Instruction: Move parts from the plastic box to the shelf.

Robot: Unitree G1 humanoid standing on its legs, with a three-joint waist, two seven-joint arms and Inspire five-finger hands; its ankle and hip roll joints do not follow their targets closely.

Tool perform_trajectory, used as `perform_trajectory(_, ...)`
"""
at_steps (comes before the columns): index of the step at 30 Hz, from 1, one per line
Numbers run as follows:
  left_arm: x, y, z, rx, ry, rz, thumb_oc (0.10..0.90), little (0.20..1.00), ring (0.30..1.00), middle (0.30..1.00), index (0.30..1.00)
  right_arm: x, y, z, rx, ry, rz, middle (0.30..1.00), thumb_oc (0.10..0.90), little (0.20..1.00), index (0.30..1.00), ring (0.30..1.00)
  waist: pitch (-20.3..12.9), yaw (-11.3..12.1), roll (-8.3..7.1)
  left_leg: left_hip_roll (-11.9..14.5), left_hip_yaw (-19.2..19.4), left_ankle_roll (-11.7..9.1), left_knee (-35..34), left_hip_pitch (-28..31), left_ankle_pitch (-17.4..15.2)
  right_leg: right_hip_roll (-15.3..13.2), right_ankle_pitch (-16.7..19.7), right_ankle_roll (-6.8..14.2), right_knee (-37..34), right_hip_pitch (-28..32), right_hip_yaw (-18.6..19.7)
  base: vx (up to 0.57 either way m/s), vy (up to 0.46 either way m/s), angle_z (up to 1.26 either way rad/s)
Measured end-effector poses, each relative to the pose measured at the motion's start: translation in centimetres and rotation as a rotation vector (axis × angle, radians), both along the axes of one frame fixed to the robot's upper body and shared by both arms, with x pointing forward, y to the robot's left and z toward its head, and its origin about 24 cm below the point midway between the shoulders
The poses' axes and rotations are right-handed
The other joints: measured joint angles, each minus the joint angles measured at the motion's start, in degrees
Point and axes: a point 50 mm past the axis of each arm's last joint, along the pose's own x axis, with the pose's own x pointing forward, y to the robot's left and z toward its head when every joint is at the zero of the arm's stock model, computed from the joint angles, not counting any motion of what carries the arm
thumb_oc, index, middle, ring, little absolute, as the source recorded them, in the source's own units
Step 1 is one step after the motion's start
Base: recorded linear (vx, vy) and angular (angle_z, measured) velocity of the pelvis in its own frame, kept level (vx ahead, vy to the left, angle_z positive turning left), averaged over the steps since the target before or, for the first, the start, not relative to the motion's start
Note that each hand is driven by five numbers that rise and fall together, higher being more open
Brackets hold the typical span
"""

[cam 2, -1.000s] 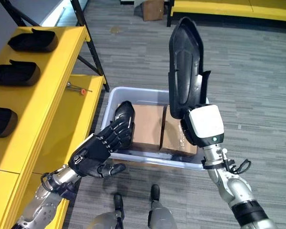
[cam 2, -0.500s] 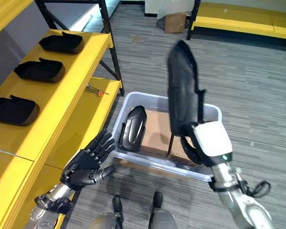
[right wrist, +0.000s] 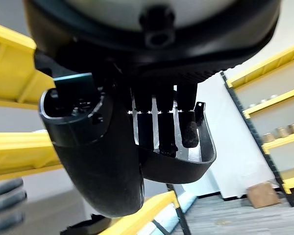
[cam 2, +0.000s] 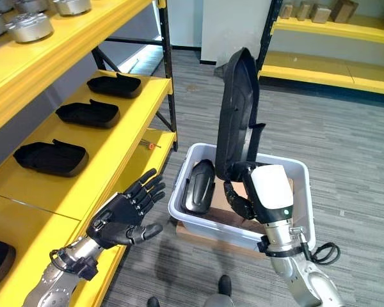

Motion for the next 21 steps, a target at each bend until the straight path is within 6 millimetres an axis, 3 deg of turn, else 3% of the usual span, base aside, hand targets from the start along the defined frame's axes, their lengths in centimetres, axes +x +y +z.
perform_trajectory(2, -0.1, -0.3, -0.2, 0.019, 0.004, -0.008, 0.900, 1.000, 1.000, 1.000, 1.000, 0.0, 0.2, -0.1, 0.013, 0.001, 0.001, 0.300, 0.400, 0.300, 0.300, 0.300, -0.17, -0.12, -1.06, 0.06, -0.52, 0.51, 0.83, -0.90, -0.52, -0.22, -0.73, 0.92, 0.41, -0.01, -0.15, -0.19, 0.035, 0.18)
perform_trajectory(3, -0.1, -0.7, -0.3, 0.018, 0.003, -0.023, 0.900, 1.000, 1.000, 1.000, 1.000, -0.1, 0.4, -0.4, 0.043, -0.001, -0.011, 0.300, 0.400, 0.300, 0.300, 0.300, -0.28, -0.71, -2.14, 0.10, -1.84, 0.62, 2.40, -2.47, -0.69, -0.34, -2.47, 2.94, 1.41, -0.08, 0.62, -0.21, 0.047, 0.58)
perform_trajectory(4, 0.1, -1.1, -0.3, 0.013, 0.002, -0.039, 0.900, 1.000, 1.000, 1.000, 1.000, -0.2, 0.3, -0.5, 0.052, -0.004, -0.025, 0.300, 0.400, 0.300, 0.300, 0.300, -0.27, -1.75, -2.24, 0.28, -3.67, 0.66, 3.67, -3.98, -0.70, -0.18, -3.50, 3.89, 2.60, -0.14, 1.28, -0.13, 0.031, 0.94)
perform_trajectory(5, 0.1, -1.6, -0.4, 0.014, 0.002, -0.059, 0.900, 1.000, 1.000, 1.000, 1.000, -0.4, 0.1, -0.8, 0.054, 0.002, -0.041, 0.300, 0.400, 0.300, 0.300, 0.300, -0.37, -2.88, -1.79, 0.84, -6.36, 0.65, 4.56, -5.77, -0.25, 1.29, -5.35, 3.36, 4.04, -0.13, 4.01, -0.16, 0.049, 1.32)
perform_trajectory(6, 0.2, -2.0, -0.2, 0.027, -0.014, -0.087, 0.900, 1.000, 1.000, 1.000, 1.000, -0.7, -0.2, -1.1, 0.055, 0.013, -0.060, 0.300, 0.400, 0.300, 0.300, 0.300, -0.35, -3.83, -1.50, 1.59, -9.20, 0.83, 4.87, -7.42, 1.02, 3.56, -9.64, 3.19, 7.07, -0.34, 6.15, -0.17, 0.026, 1.16)
perform_trajectory(7, 0.3, -2.1, 0.0, 0.037, -0.026, -0.097, 0.900, 1.000, 1.000, 1.000, 1.000, -0.7, -0.2, -1.1, 0.049, 0.011, -0.061, 0.300, 0.400, 0.300, 0.300, 0.300, -0.34, -1.84, -1.62, 2.58, -9.77, -0.30, 3.62, -7.63, 2.98, 6.03, -11.60, 1.89, 6.99, -0.61, 7.57, -0.27, 0.025, 0.82)
perform_trajectory(8, 0.2, -2.0, -0.1, 0.042, -0.018, -0.096, 0.900, 1.000, 1.000, 1.000, 1.000, -0.5, -0.3, -0.9, 0.047, 0.003, -0.060, 0.300, 0.400, 0.300, 0.300, 0.300, -0.34, -1.74, -0.81, 2.99, -10.08, -0.22, 3.71, -8.66, 3.53, 6.82, -12.31, 1.42, 7.59, -0.80, 7.56, -0.30, 0.004, 0.57)
perform_trajectory(10, 0.3, -2.1, 0.0, 0.039, -0.022, -0.100, 0.900, 1.000, 1.000, 1.000, 1.000, -0.6, -0.6, -0.8, 0.027, -0.001, -0.057, 0.300, 0.400, 0.300, 0.300, 0.300, -0.25, -3.37, 1.68, 3.86, -14.03, 0.85, 1.11, -8.84, 6.46, 11.79, -17.59, 0.18, 11.66, -1.37, 12.01, -0.23, -0.027, 0.97)
perform_trajectory(11, 0.4, -2.2, 0.2, 0.033, -0.033, -0.103, 0.900, 1.000, 1.000, 1.000, 1.000, -0.7, -0.9, -0.7, 0.019, 0.004, -0.050, 0.300, 0.400, 0.300, 0.300, 0.300, -0.32, -3.63, 2.32, 4.05, -15.73, 0.46, -0.98, -8.77, 7.68, 14.11, -18.50, -2.27, 13.17, -2.15, 13.72, -0.19, -0.085, 0.96)
perform_trajectory(12, 0.7, -2.6, 0.4, 0.017, -0.047, -0.111, 0.900, 1.000, 1.000, 1.000, 1.000, -0.4, -1.6, -0.2, -0.001, 0.007, -0.050, 0.300, 0.400, 0.300, 0.300, 0.300, -0.08, -1.93, 3.91, 4.61, -16.08, 0.82, -2.41, -9.08, 8.20, 14.75, -17.48, -2.84, 12.76, -3.09, 13.92, -0.16, -0.104, 0.44)
perform_trajectory(14, 0.6, -2.6, 0.3, 0.023, -0.039, -0.120, 0.900, 1.000, 1.000, 1.000, 1.000, -0.1, -1.6, -0.1, 0.005, 0.004, -0.051, 0.300, 0.400, 0.300, 0.300, 0.300, 0.28, -0.14, 3.34, 3.09, -15.48, 1.23, 1.17, -9.61, 4.62, 13.38, -16.84, -3.31, 11.39, -2.90, 13.90, -0.15, -0.105, -0.05)
perform_trajectory(15, 0.4, -2.7, 0.2, 0.019, -0.035, -0.122, 0.900, 1.000, 1.000, 1.000, 1.000, -0.1, -1.7, 0.2, 0.001, -0.003, -0.044, 0.300, 0.400, 0.300, 0.300, 0.300, 0.08, 0.02, 4.00, 1.58, -14.31, 1.70, 4.01, -9.62, 3.31, 13.50, -16.40, -2.68, 10.71, -2.35, 13.86, -0.09, -0.075, -0.02)
perform_trajectory(16, 0.3, -2.7, 0.3, 0.016, -0.039, -0.123, 0.900, 1.000, 1.000, 1.000, 1.000, 0.0, -1.6, 0.5, -0.002, -0.008, -0.035, 0.300, 0.400, 0.300, 0.300, 0.300, -0.02, -0.43, 5.09, 1.46, -14.54, 0.48, 2.47, -8.71, 3.69, 13.80, -15.49, -1.79, 9.74, -1.80, 13.69, -0.07, -0.056, 0.12)
perform_trajectory(18, 0.1, -2.7, 0.6, 0.004, -0.046, -0.107, 0.900, 1.000, 1.000, 1.000, 1.000, -0.1, -1.5, 0.6, 0.002, 0.002, -0.021, 0.300, 0.400, 0.300, 0.300, 0.300, 0.17, -0.94, 5.85, 1.82, -14.74, 0.34, -2.63, -7.03, 6.34, 13.89, -13.99, -1.62, 7.13, -0.74, 12.67, -0.16, -0.061, 0.26)
perform_trajectory(20, -0.2, -2.7, 0.5, 0.000, -0.040, -0.106, 0.900, 1.000, 1.000, 1.000, 1.000, -0.6, -1.5, 0.4, 0.009, 0.012, -0.029, 0.300, 0.400, 0.300, 0.300, 0.300, 0.50, -1.50, 6.16, 2.06, -14.66, 1.43, -4.21, -7.59, 8.37, 13.77, -12.66, -1.57, 4.80, 1.43, 10.22, -0.18, -0.014, 0.69)
perform_trajectory(21, 0.0, -3.0, 0.6, 0.002, -0.044, -0.118, 0.900, 1.000, 1.000, 1.000, 1.000, -1.1, -1.9, 0.3, 0.016, 0.016, -0.054, 0.300, 0.400, 0.300, 0.300, 0.300, 0.78, -3.12, 6.51, 2.05, -12.96, 2.65, -4.19, -8.08, 8.98, 12.84, -12.45, -1.69, 2.92, 3.25, 6.34, -0.15, 0.034, 1.46)
